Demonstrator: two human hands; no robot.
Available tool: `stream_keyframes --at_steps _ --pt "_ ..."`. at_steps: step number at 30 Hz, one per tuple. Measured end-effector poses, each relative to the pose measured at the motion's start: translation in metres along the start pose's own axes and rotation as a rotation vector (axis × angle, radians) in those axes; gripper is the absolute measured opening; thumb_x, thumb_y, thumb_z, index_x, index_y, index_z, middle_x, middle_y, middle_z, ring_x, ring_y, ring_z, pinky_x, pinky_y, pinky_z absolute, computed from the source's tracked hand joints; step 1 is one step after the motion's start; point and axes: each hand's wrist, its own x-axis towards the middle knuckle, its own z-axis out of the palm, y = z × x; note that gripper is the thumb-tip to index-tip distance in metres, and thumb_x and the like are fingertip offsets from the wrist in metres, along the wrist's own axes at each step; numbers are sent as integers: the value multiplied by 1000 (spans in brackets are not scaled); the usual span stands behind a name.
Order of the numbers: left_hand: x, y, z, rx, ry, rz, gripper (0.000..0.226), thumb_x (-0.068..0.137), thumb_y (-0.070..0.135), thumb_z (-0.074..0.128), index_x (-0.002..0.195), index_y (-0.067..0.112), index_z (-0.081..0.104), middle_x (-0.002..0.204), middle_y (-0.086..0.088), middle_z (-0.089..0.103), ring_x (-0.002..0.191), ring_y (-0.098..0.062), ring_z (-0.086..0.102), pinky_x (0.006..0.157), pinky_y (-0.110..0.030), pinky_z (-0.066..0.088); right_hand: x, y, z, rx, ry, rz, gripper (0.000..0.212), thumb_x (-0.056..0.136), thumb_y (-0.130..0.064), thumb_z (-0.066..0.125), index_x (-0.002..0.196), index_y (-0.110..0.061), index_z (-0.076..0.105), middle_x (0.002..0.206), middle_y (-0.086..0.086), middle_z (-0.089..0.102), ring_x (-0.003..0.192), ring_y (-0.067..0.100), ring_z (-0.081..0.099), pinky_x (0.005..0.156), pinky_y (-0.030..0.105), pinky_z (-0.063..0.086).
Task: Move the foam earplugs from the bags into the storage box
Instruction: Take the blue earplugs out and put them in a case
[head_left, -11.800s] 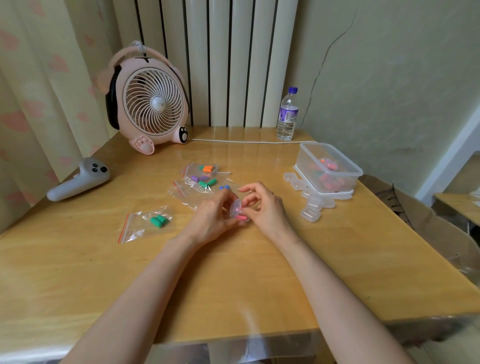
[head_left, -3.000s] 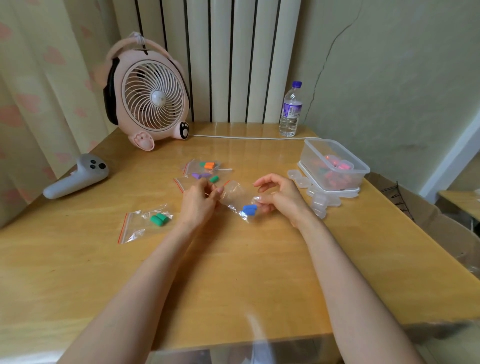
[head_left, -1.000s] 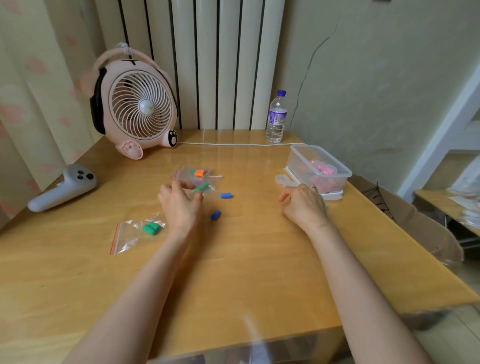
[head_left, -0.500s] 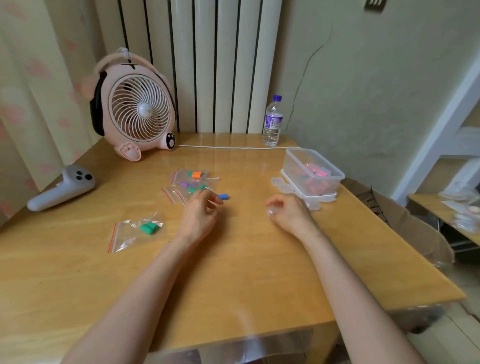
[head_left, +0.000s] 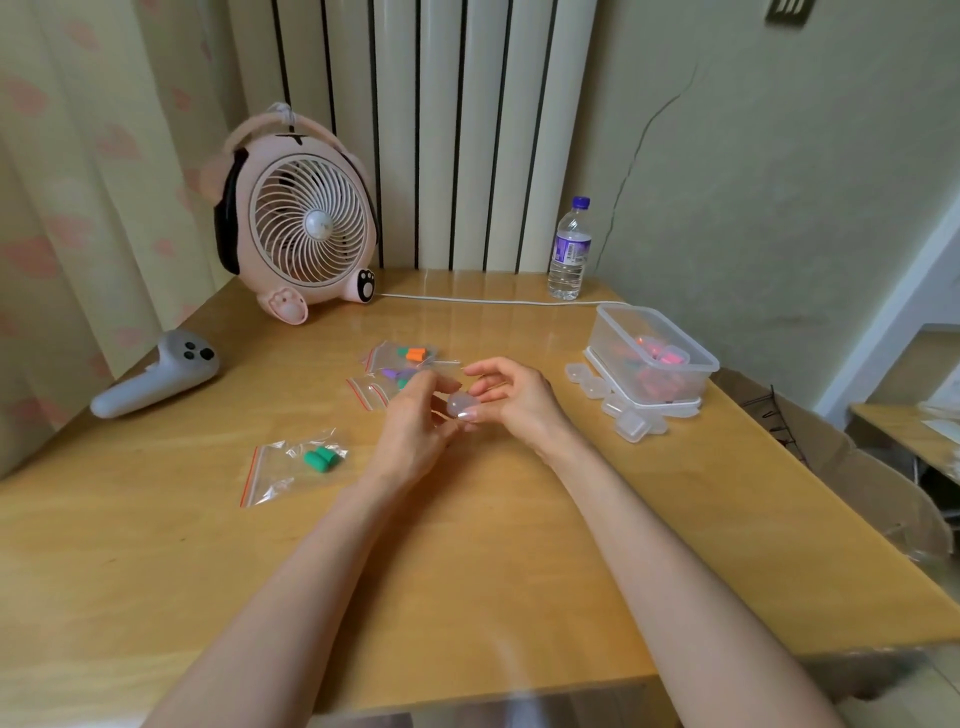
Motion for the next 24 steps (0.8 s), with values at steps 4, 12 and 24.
stream_keyframes --at_steps 4,12,24 --pt "3 -3 -5 36 71 -16 42 70 5 78 105 5 54 98 -6 56 72 -17 54 61 -12 39 11 3 2 -14 38 -33 24 79 -1 69 99 -13 66 84 4 62 80 18 61 78 35 56" --pt "4 -11 -18 194 131 -123 38 72 15 77 107 11 62 110 -4 51 95 -27 57 76 -37 50 39 36 14 -626 89 81 33 88 -22 62 120 -17 62 125 8 52 116 27 52 97 28 40" --pt "8 -20 -21 335 137 -308 49 73 33 76 114 12 59 115 -12 53 112 -30 49 82 -36 43 25 25 24 -173 -37 16 22 72 -3 74 70 -21 62 73 -4 63 73 12 57 76 28 47"
